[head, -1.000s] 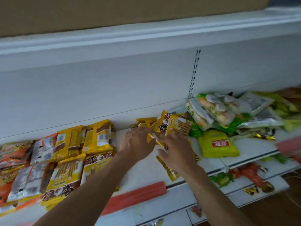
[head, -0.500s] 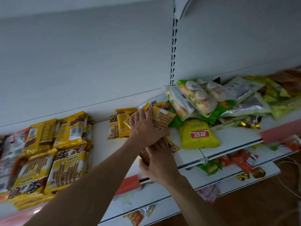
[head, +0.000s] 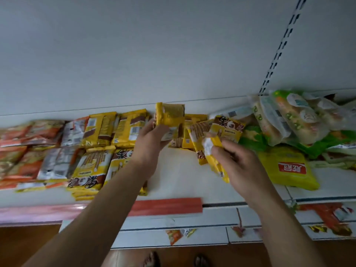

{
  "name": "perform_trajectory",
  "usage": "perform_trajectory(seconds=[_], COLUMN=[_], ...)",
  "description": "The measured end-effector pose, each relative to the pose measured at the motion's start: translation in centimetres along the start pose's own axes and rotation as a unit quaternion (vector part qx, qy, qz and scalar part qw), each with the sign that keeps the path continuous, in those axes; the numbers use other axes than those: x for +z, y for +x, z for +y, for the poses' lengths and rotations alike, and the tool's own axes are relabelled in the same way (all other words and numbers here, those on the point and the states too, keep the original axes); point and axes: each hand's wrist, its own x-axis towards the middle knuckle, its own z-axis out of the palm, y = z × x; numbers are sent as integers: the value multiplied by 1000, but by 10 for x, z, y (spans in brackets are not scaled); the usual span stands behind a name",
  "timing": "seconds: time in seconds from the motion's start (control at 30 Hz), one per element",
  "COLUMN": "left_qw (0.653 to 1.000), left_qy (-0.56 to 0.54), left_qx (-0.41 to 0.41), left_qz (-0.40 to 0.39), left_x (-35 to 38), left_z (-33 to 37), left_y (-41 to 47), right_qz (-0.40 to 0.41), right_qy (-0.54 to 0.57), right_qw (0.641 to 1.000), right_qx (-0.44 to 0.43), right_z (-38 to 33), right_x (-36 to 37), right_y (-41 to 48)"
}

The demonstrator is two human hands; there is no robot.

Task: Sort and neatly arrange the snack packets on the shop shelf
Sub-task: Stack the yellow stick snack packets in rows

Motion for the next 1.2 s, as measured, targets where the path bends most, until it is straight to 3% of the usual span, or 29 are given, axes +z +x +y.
perform_trajectory(seconds=[0.1, 0.23, 0.3, 0.4, 0.5, 0.6, 0.67, 0.73, 0.8, 0.87, 0.97, 1.2], left_qw=[999, 987, 963, 929, 849, 794, 795, 838, 845, 812, 768, 728], left_qy=[-29, 60, 167, 299, 463, 577, 590, 530, 515, 562, 610, 649], left_qx=[22, 116, 168, 189, 240, 186, 100, 96, 131, 150, 185, 202], left_qz=[31, 99, 127, 110, 82, -43, -101, -90, -57, -46, -58, -87], left_x=[-44, -104, -141, -188, -212, -226, -238, -246, -244, -241, -241, -245], left_z=[11, 29, 37, 42, 38, 33, 32, 33, 29, 19, 6, 1], left_y=[-5, -7, -6, 4, 22, 36, 41, 48, 55, 62, 70, 76], right_qz=[13, 17, 15, 5, -85, -209, -201, -110, -57, -70, -118, -157], right_qy=[85, 40, -43, -195, -356, -454, -412, -374, -430, -492, -500, -507], right_qw=[996, 998, 994, 954, 890, 836, 867, 901, 882, 854, 848, 837], right_qx=[-7, -40, -102, -227, -272, -227, -196, -190, -182, -155, -131, -135], right_z=[-10, -18, -24, -26, -16, 4, 11, 9, 7, 9, 17, 22], right_x=[33, 90, 119, 160, 192, 205, 207, 212, 220, 230, 233, 232], right_y=[19, 49, 66, 94, 117, 125, 125, 130, 138, 142, 144, 150])
